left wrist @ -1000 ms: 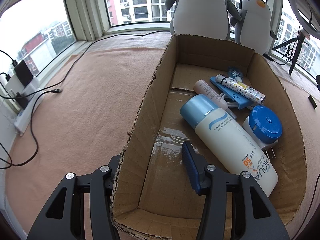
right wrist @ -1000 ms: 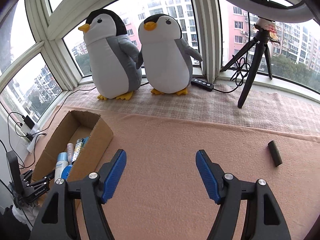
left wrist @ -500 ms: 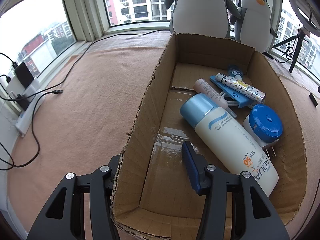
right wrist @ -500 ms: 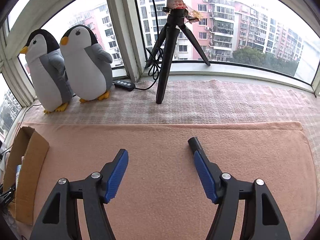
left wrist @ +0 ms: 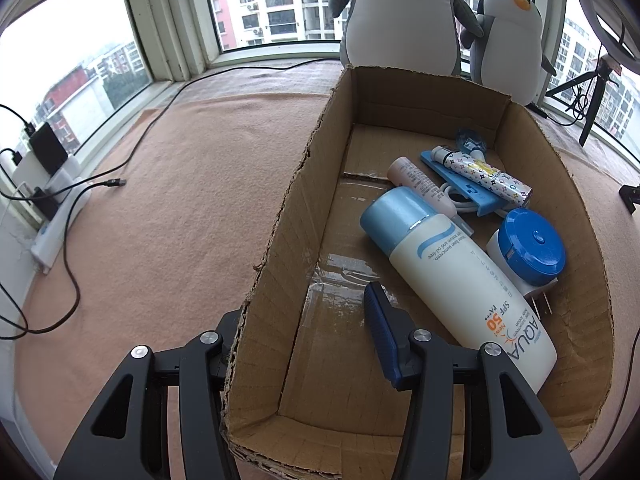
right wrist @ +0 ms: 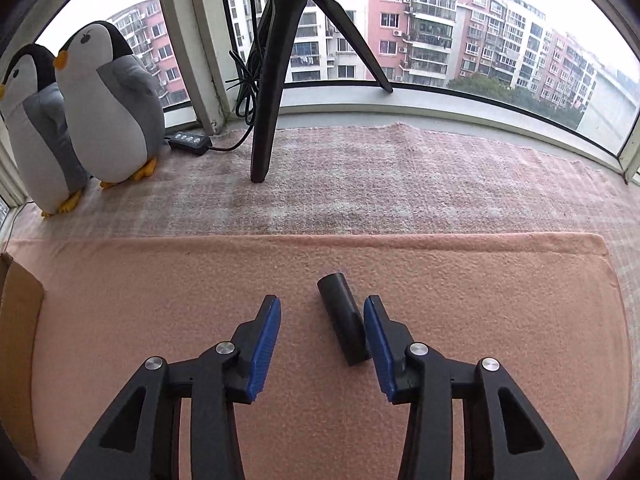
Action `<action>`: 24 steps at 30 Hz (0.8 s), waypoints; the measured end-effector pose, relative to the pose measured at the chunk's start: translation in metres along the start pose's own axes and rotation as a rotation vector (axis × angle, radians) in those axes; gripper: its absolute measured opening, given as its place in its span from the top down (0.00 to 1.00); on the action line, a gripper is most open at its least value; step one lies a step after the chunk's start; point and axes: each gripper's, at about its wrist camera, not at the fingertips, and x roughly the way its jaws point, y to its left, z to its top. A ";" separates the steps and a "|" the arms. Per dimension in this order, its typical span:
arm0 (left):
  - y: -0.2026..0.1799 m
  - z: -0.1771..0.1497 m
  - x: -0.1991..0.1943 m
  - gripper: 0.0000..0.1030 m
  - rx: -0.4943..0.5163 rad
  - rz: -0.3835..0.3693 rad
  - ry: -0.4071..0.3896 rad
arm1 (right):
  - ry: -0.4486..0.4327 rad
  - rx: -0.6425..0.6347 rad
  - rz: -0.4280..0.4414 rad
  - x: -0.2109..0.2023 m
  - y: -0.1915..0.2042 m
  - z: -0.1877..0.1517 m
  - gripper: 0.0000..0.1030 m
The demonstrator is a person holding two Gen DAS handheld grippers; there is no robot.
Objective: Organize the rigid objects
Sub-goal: 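Close the right gripper on the black cylinder, then carry the black cylinder into the box and open the right gripper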
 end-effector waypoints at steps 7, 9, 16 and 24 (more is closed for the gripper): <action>0.000 0.000 0.000 0.51 0.000 0.000 0.000 | 0.027 0.009 -0.012 0.011 -0.003 -0.002 0.74; 0.000 0.000 0.000 0.51 0.000 0.000 0.000 | 0.032 0.012 -0.012 0.011 -0.003 -0.002 0.80; 0.001 -0.001 0.000 0.51 -0.006 -0.002 0.000 | 0.038 0.028 0.002 0.005 0.000 -0.009 0.86; 0.001 -0.002 -0.001 0.51 -0.011 -0.006 -0.001 | -0.014 0.010 0.168 -0.041 0.054 -0.022 0.86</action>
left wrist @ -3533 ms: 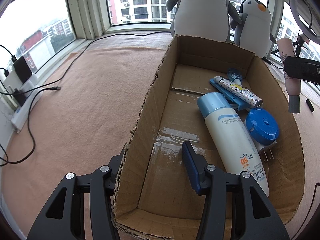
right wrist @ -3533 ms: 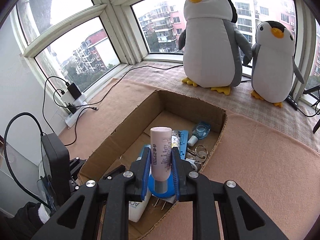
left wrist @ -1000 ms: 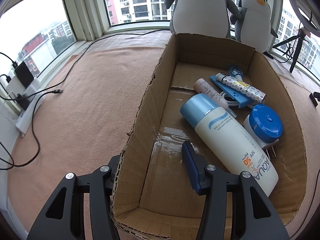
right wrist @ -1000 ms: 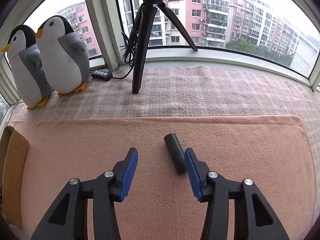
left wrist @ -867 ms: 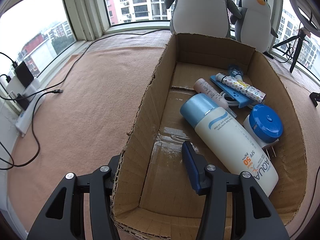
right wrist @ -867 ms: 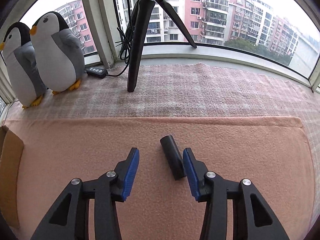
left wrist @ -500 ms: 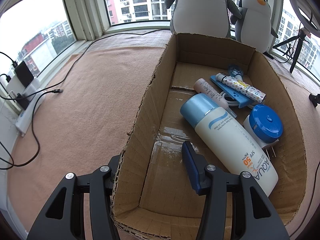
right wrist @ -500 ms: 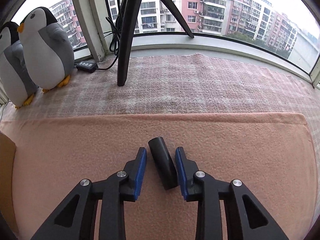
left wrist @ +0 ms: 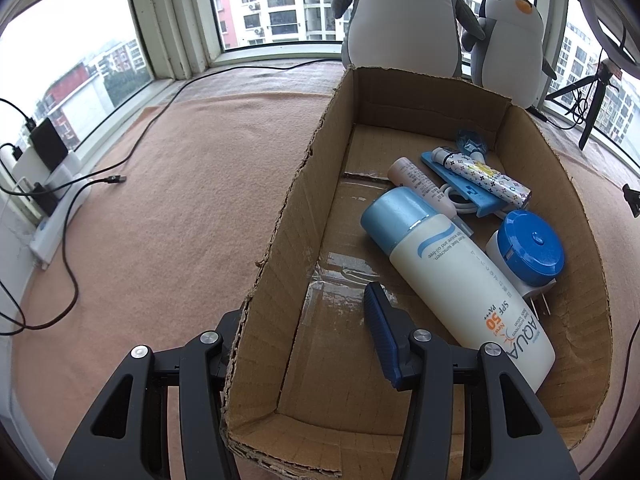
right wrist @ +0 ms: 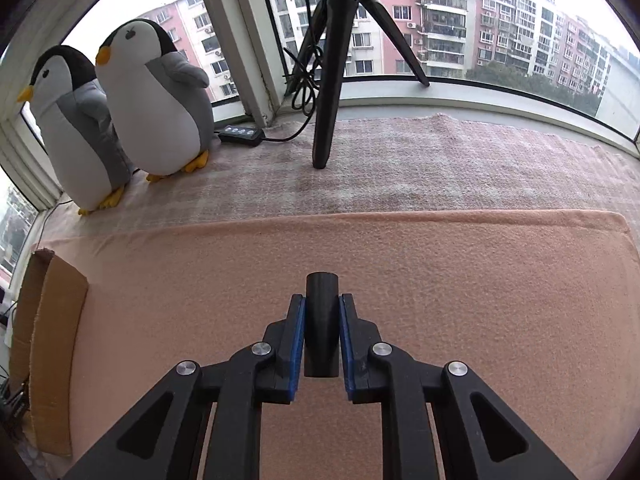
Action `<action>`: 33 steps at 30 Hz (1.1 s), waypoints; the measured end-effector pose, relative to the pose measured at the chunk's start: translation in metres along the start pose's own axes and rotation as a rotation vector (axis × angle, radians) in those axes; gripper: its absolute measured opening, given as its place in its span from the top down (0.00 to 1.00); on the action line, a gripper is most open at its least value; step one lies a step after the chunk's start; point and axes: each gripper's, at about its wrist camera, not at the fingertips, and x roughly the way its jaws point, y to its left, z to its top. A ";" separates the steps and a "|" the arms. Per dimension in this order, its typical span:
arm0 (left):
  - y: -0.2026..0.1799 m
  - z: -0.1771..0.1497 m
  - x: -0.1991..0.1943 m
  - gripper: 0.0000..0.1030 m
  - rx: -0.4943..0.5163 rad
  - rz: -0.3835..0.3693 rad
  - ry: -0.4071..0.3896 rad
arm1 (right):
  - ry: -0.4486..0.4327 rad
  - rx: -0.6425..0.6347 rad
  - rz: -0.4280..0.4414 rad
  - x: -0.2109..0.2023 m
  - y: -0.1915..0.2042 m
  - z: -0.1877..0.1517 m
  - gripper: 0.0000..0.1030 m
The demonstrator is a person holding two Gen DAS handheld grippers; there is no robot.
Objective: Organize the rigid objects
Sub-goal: 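Carry the black cylinder into the box and open the right gripper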
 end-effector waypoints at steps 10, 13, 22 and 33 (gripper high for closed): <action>0.000 0.000 -0.001 0.51 -0.006 -0.009 0.001 | -0.028 -0.198 0.220 -0.040 0.135 -0.013 0.86; 0.000 0.000 -0.001 0.51 -0.007 -0.010 -0.001 | -0.022 -0.241 0.264 -0.045 0.166 -0.018 0.86; -0.001 0.000 -0.002 0.51 -0.008 -0.013 0.001 | 0.009 -0.366 0.379 -0.049 0.246 -0.040 0.86; -0.001 0.001 -0.002 0.52 -0.009 -0.018 0.009 | -0.035 -0.403 0.409 -0.068 0.269 -0.058 0.34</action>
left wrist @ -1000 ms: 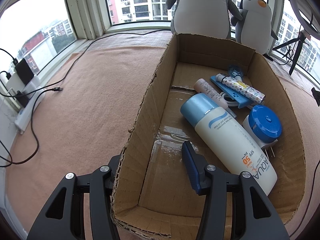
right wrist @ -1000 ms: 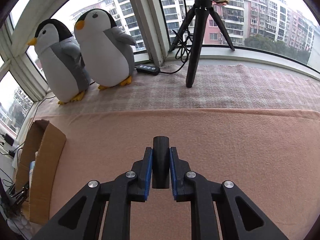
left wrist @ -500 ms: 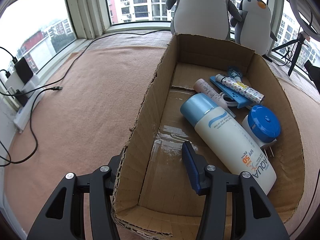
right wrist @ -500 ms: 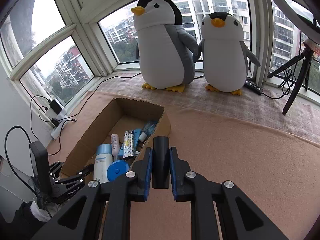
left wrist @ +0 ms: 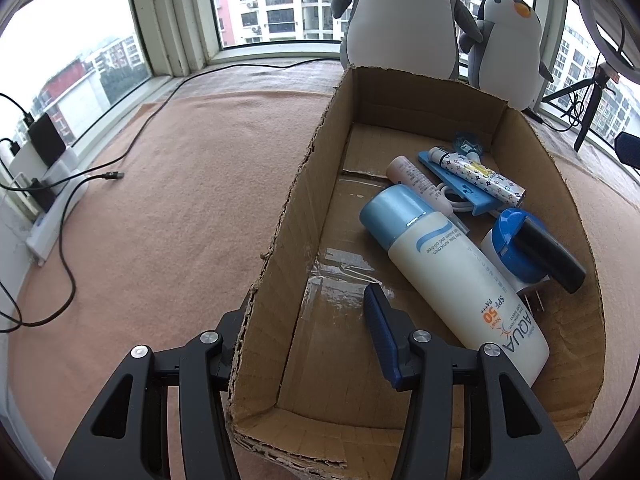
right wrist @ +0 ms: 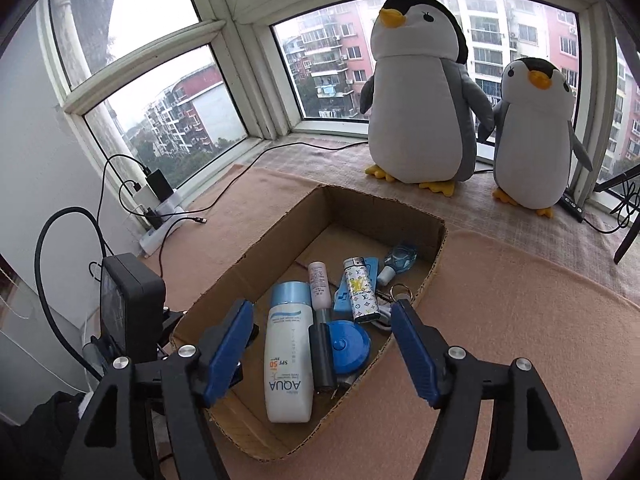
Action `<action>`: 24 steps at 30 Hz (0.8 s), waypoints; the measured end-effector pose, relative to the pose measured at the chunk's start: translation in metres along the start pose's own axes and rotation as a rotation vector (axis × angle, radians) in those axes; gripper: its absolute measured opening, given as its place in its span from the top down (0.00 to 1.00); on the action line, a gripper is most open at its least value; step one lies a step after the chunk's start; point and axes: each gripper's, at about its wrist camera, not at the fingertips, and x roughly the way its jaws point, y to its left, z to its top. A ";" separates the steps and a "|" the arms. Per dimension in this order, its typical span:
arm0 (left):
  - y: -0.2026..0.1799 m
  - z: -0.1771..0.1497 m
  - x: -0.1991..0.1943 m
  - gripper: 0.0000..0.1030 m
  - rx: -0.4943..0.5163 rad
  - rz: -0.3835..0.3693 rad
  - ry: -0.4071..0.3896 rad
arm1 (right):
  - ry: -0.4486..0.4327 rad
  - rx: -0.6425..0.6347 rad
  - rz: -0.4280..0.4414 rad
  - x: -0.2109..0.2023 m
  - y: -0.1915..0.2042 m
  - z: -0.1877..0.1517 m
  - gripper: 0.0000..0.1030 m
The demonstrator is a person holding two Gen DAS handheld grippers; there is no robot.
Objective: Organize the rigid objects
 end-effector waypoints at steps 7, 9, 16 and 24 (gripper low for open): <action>-0.001 -0.001 -0.007 0.52 -0.001 -0.004 0.001 | -0.002 0.043 -0.015 -0.015 -0.008 -0.009 0.34; -0.001 -0.001 -0.012 0.52 -0.006 -0.006 -0.007 | -0.001 0.043 -0.026 -0.020 -0.009 -0.013 0.34; 0.002 0.000 -0.042 0.48 -0.015 -0.017 -0.050 | -0.009 0.064 -0.067 -0.041 -0.013 -0.028 0.34; -0.010 0.004 -0.097 0.39 0.006 -0.034 -0.145 | -0.058 0.074 -0.125 -0.075 -0.012 -0.039 0.33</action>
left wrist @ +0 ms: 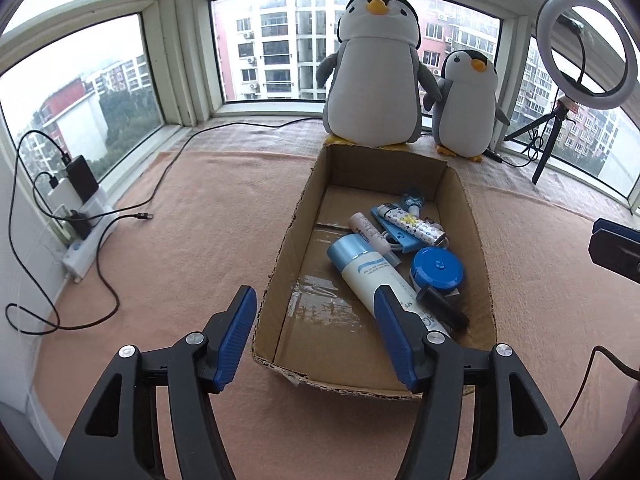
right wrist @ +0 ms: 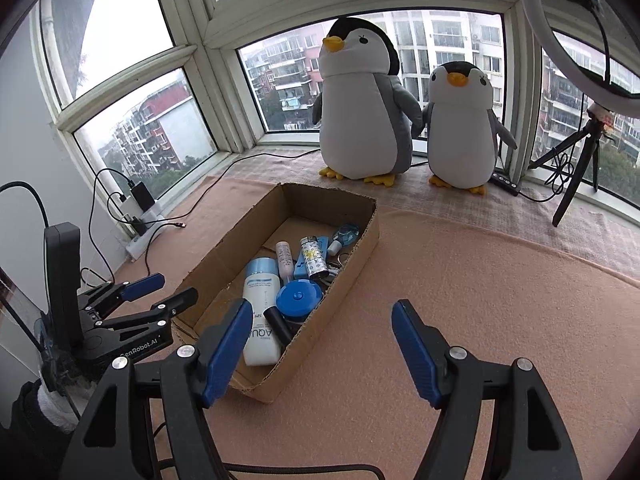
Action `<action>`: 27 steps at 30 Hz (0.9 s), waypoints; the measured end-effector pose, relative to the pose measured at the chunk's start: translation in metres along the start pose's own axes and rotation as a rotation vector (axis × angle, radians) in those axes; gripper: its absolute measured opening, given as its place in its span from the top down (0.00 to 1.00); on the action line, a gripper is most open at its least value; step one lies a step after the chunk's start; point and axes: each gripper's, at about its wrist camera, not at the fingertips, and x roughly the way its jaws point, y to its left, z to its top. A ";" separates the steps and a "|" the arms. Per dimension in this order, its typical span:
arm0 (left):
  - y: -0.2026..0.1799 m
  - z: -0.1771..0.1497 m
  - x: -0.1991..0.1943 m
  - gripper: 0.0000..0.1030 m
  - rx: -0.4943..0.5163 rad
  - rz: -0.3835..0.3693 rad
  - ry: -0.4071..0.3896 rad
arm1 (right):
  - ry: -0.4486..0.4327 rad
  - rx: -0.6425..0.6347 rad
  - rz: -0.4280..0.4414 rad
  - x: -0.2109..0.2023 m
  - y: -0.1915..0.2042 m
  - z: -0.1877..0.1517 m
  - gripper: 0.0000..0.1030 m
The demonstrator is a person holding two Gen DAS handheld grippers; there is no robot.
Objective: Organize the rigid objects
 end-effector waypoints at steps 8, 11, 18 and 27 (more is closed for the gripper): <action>-0.018 0.008 -0.043 0.31 0.039 -0.018 -0.070 | -0.041 0.014 -0.055 -0.030 -0.004 -0.010 0.26; -0.023 0.007 -0.052 0.29 0.050 -0.027 -0.077 | -0.051 0.019 -0.072 -0.038 -0.004 -0.015 0.22; -0.029 0.003 -0.066 0.24 0.054 -0.036 -0.082 | -0.061 0.022 -0.125 -0.049 -0.002 -0.025 0.14; -0.031 -0.001 -0.073 0.22 0.047 -0.050 -0.073 | -0.074 0.001 -0.156 -0.057 0.004 -0.029 0.12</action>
